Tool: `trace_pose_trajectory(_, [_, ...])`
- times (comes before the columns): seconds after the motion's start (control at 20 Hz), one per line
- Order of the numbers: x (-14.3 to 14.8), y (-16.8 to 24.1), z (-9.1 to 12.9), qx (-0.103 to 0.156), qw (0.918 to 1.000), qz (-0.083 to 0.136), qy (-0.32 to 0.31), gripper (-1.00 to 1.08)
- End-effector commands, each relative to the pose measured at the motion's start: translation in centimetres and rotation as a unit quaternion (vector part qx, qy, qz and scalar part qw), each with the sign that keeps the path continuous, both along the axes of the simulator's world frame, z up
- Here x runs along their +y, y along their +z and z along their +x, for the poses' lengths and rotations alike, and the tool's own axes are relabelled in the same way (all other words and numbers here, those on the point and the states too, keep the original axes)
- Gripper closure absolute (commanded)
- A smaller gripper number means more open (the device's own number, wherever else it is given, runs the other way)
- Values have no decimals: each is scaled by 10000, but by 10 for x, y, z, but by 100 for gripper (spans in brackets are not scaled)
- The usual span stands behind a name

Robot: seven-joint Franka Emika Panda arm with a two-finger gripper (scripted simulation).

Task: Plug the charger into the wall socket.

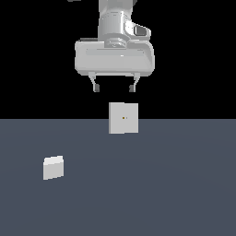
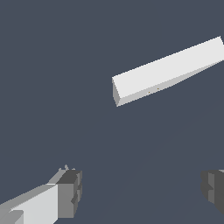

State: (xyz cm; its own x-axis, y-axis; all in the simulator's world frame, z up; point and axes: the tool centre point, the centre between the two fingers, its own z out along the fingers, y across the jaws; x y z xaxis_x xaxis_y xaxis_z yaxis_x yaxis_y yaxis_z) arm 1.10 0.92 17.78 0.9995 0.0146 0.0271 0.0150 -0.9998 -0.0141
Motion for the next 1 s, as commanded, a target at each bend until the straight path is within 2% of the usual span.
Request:
trace_pose_trajectory(0.0, [0,0,0,0,10000,0,0,-92])
trace_pose_trajectory(0.5, [13,-11,-9,-104,9996,18,252,-92])
trace_pose_trajectory(0.95, [46,-41,-34,-371,9952,65,900,-92])
